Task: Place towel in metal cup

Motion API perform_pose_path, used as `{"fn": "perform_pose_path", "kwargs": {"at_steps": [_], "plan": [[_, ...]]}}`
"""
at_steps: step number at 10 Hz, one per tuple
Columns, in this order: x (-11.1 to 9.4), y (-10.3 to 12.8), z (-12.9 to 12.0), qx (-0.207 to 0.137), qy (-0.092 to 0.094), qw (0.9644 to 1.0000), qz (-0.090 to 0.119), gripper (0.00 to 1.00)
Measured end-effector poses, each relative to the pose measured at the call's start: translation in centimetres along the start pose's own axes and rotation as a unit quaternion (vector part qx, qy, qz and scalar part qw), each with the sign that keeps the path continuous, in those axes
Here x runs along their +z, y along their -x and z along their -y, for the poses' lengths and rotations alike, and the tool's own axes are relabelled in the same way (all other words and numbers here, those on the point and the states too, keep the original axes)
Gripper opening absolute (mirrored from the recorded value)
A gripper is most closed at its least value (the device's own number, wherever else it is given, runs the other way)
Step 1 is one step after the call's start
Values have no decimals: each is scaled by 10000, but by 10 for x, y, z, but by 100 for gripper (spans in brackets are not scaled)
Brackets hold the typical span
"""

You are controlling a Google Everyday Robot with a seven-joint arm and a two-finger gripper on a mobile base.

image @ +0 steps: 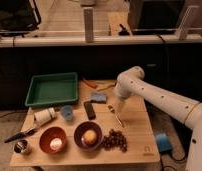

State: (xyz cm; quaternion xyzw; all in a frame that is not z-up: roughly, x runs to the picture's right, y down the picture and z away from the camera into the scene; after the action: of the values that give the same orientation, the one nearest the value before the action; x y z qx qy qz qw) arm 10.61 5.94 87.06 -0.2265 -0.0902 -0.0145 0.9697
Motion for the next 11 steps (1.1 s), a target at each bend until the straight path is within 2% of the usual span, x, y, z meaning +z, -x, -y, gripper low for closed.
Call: {"fn": "perform_pose_path", "kwargs": {"at_steps": [2,4,6,8,10,11], "plan": [[2,1,2,104,-53,9999,17,80],[-8,-14,5,281,-196,9994,20,80],[-22,-52,12,412,-354,9985,73,80],[-31,-89,16,456,-432,9980,105,80],[-36,-110,29,442,-519,9976,109,80],[-36,-112,36,426,-542,9976,111,80]]}}
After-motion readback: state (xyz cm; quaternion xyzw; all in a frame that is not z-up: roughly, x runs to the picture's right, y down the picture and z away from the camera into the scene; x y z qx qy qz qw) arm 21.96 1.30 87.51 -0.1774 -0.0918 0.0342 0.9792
